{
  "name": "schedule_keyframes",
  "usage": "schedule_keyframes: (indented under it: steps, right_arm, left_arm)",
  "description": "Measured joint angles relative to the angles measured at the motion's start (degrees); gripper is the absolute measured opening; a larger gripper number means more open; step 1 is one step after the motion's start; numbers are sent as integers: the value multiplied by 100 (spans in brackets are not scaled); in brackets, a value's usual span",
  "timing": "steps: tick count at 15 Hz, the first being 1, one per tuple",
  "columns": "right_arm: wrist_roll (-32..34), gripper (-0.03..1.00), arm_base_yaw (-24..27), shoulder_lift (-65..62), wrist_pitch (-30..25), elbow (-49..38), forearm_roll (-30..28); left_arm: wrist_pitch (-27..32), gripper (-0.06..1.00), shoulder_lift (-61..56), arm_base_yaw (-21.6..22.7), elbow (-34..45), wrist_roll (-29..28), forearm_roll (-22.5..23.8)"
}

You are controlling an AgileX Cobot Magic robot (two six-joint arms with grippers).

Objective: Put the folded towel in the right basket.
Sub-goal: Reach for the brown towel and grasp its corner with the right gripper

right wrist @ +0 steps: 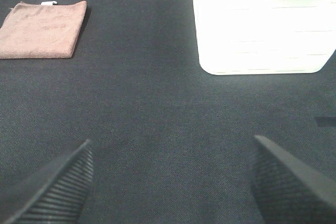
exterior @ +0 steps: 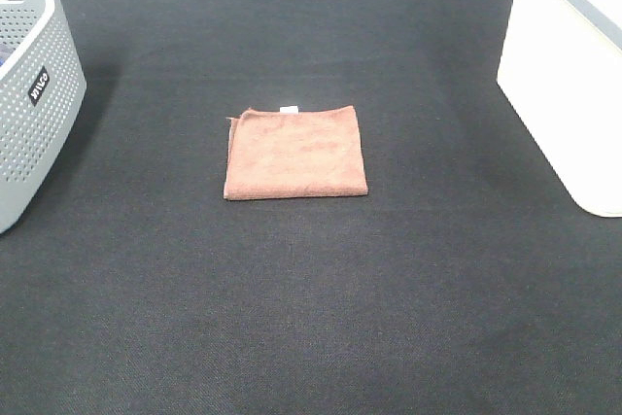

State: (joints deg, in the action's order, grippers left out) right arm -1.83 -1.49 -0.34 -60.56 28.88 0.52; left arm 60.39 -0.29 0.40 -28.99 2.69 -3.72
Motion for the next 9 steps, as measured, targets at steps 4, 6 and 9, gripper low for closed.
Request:
schedule_keyframes:
  steps: [4,6,9]
  right_arm:
    - [0,76,0,0,0,0,0]
    - [0,76,0,0,0,0,0]
    - [0,76,0,0,0,0,0]
  left_arm:
    - [0,88,0,0,0,0,0]
    - [0,88,0,0,0,0,0]
    - [0,88,0,0,0,0,0]
